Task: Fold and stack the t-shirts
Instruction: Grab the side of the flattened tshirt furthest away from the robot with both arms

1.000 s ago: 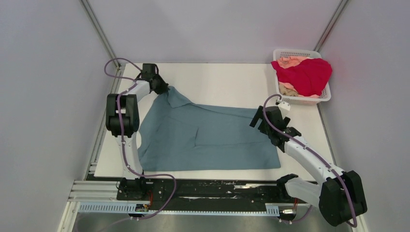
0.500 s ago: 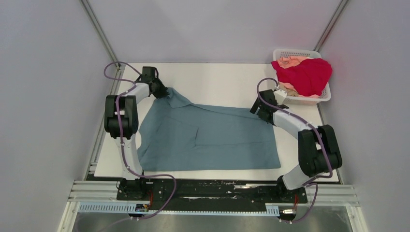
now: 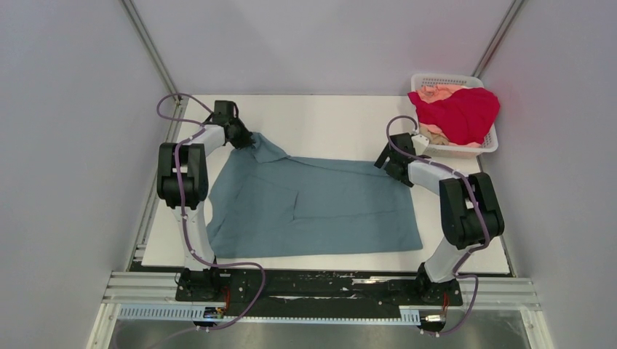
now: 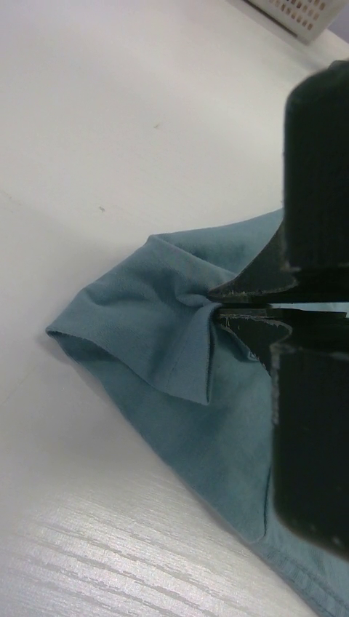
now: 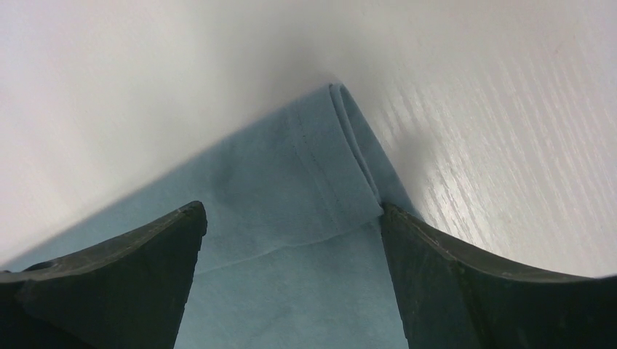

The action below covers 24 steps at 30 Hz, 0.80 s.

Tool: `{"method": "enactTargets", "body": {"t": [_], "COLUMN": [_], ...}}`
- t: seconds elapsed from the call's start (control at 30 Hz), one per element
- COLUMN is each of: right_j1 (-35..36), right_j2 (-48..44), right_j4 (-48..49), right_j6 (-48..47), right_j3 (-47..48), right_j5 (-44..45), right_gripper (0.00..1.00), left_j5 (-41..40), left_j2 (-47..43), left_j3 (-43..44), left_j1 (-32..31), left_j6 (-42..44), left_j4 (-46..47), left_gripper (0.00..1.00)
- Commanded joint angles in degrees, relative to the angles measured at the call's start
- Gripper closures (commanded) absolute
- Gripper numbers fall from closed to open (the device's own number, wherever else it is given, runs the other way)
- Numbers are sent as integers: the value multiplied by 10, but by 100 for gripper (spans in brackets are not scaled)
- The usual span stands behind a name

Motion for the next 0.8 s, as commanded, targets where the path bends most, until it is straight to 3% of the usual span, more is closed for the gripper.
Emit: {"method": "enactTargets", "body": {"t": [0.0, 0.77], "right_j1": [-3, -5], "right_j2": [20, 34], "right_j4": [38, 45], "right_j6": [1, -20], "right_j3": [30, 73], "right_j5": [-8, -2], "right_gripper": [8, 15], "left_j5": [1, -4], "left_j2": [-34, -28], "left_j3": [2, 17], "left_j1": [0, 1], "left_j6": [5, 16], "left_j4": [-2, -17], "left_gripper": [100, 100]}}
